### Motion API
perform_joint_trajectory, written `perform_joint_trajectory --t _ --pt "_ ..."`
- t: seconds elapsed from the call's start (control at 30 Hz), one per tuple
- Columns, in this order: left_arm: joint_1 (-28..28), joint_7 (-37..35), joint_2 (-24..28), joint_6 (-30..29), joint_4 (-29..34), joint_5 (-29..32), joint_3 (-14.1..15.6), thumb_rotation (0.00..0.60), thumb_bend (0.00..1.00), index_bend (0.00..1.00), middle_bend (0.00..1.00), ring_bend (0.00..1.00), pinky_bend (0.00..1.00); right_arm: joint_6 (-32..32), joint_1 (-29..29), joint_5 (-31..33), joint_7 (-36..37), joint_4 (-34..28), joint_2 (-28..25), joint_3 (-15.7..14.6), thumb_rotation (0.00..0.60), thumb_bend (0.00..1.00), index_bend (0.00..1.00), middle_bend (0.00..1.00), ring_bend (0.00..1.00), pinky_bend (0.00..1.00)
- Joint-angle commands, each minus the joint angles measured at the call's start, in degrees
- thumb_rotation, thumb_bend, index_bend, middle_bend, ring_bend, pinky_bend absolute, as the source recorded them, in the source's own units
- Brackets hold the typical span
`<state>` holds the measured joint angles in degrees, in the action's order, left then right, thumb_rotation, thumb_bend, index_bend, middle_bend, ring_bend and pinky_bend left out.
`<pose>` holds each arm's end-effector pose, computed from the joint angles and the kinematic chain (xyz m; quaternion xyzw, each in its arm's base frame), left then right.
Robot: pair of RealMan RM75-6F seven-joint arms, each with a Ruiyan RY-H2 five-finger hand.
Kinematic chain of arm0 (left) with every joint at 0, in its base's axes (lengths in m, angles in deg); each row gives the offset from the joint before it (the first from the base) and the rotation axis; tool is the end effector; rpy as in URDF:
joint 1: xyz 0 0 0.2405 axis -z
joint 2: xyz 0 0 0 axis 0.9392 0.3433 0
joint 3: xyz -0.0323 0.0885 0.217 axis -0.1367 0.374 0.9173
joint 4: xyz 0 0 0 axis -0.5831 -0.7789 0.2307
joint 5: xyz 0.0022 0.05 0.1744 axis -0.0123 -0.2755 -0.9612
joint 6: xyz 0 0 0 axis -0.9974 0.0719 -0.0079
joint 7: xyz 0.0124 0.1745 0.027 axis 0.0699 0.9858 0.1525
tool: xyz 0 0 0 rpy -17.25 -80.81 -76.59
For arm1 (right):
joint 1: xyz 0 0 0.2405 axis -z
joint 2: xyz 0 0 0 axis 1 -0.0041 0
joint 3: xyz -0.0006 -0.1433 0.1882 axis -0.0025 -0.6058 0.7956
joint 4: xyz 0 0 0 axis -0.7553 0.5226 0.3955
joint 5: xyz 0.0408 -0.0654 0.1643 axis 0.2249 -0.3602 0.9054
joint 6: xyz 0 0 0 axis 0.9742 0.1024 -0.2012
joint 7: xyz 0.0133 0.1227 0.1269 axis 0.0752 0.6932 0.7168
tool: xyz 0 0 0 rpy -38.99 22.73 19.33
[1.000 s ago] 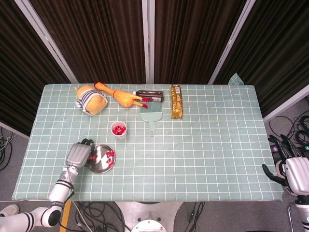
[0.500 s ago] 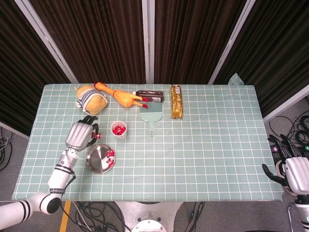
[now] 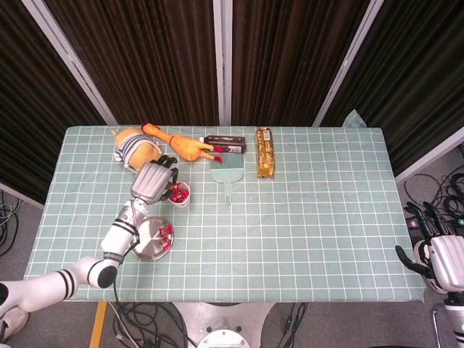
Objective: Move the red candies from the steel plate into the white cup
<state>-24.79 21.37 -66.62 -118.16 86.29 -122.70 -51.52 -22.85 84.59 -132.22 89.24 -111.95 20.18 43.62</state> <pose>-0.1199 0.3978 0.0215 -0.7390 -0.3067 -0.3645 0.4765 -0.2676 -0.2109 0.2120 0.5872 -0.3944 0.4664 0.5311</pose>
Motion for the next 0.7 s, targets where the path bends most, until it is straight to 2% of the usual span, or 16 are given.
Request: perform_joint_trajectory --t 0.03,0.23,0.5,0.7 --pt "1.0 0.7 -0.6 1.0 -0.5 1.3 0.0 0.6 0.33 0.6 0.33 0.22 0.44 0.1 0.0 0.1 0.1 0.1 0.0 0.0 0.6 0.27 0.0 0.18 0.0 0.18" --pt "3.0 2.6 -1.9 2.8 -1.9 4.9 0.1 0.6 0.32 0.57 0.33 0.22 0.44 0.1 0.1 0.3 0.5 0.6 0.2 0.0 0.6 0.27 0.0 0.18 0.0 0.18" --pt "3.8 4.8 -1.9 3.1 -2.6 7.9 1.3 0.6 0.32 0.47 0.32 0.22 0.44 0.0 0.3 0.6 1.2 1.2 0.3 0.0 0.6 0.27 0.0 0.19 0.0 0.18" --pt "1.9 3.2 0.5 -1.7 1.6 6.2 1.6 0.6 0.32 0.42 0.31 0.22 0.44 -0.2 0.2 0.4 1.4 1.4 0.4 0.2 0.6 0.27 0.0 0.18 0.0 0.18"
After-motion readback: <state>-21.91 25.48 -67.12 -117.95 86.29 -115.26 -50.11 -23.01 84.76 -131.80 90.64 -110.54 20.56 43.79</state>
